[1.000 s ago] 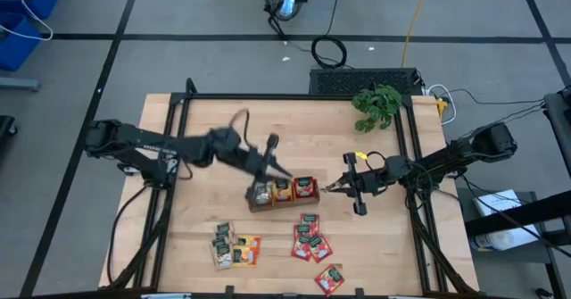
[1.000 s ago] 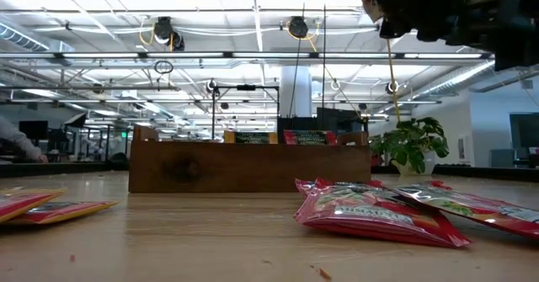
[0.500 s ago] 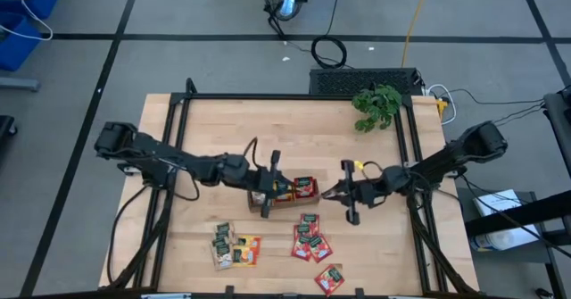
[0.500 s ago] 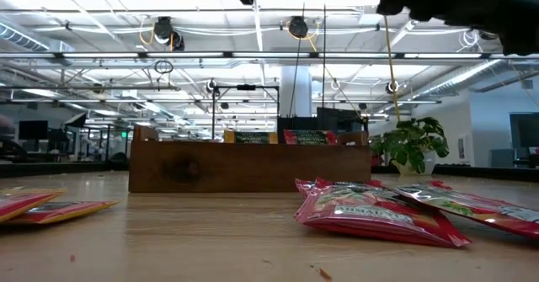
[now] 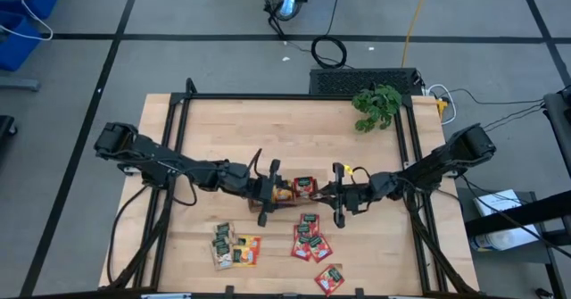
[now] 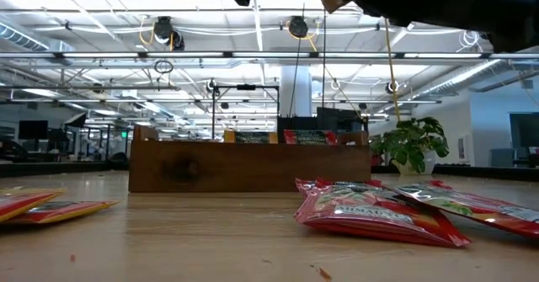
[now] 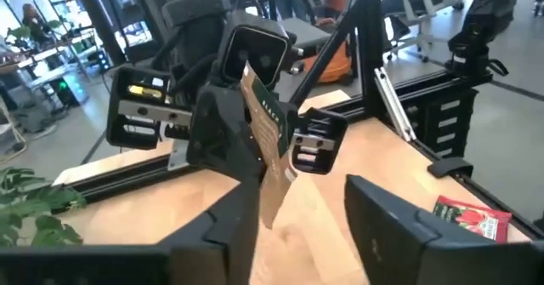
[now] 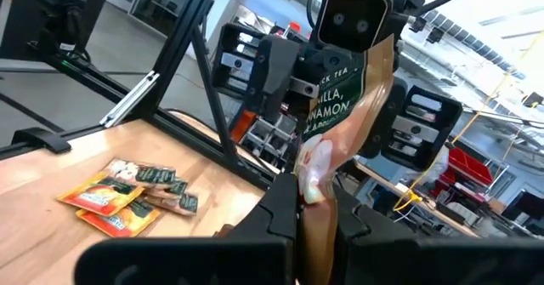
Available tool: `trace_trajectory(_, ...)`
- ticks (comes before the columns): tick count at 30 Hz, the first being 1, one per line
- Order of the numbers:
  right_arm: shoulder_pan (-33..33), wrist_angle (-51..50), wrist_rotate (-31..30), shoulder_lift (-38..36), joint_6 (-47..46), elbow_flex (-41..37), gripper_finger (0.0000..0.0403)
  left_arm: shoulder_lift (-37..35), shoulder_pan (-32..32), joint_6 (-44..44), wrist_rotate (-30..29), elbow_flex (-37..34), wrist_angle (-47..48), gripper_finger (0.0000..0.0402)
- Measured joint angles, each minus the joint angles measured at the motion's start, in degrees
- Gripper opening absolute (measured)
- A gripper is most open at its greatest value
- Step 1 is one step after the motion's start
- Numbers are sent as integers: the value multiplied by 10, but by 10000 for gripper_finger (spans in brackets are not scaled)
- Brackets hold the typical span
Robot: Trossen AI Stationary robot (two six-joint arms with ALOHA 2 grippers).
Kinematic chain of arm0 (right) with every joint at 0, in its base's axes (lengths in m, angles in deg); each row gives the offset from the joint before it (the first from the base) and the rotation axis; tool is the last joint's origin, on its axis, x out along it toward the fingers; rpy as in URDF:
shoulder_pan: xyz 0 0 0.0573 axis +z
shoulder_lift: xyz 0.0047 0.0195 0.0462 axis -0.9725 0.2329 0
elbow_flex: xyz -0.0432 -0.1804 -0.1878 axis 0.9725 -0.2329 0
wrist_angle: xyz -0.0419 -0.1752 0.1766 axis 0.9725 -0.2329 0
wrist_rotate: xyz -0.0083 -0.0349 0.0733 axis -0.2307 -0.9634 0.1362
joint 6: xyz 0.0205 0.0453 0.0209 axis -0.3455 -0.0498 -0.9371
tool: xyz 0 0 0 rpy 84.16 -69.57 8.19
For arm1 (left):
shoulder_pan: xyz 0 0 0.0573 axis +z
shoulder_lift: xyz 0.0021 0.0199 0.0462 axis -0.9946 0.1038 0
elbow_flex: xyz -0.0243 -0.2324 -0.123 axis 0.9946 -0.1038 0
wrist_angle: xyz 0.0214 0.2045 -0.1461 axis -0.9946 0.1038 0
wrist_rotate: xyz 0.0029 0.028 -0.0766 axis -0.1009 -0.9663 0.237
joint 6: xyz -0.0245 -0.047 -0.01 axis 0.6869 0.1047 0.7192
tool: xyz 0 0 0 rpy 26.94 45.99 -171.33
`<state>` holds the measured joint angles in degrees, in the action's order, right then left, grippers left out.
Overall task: Pick & Place Tea
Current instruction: Put the brown tea bag into the left section of the wooden organizer
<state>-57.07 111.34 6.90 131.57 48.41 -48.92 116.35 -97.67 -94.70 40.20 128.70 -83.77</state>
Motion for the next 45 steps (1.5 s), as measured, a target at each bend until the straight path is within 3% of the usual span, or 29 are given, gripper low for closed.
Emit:
trace_trajectory(6, -7, -36, 1, 7, -9, 18, 6, 0, 6, 1, -13, 0, -9, 212)
trace_trajectory(19, -21, -37, 4, 19, -12, 32, 6, 5, 15, 19, -40, 0, -5, 212)
trace_trajectory(24, -31, -39, 26, 19, -25, 32, 7, 4, 15, 13, -35, 0, 0, 159)
trace_trajectory(32, -38, -49, 32, 19, -36, 32, 8, 4, 16, -18, -15, 0, 1, 11)
trace_trajectory(40, -38, -52, 31, 19, -36, 32, 15, 4, 17, -19, -25, 0, 9, 4)
trace_trajectory(45, -37, -89, 22, 13, -72, 32, 54, 4, 18, -22, -25, 0, 22, 3)
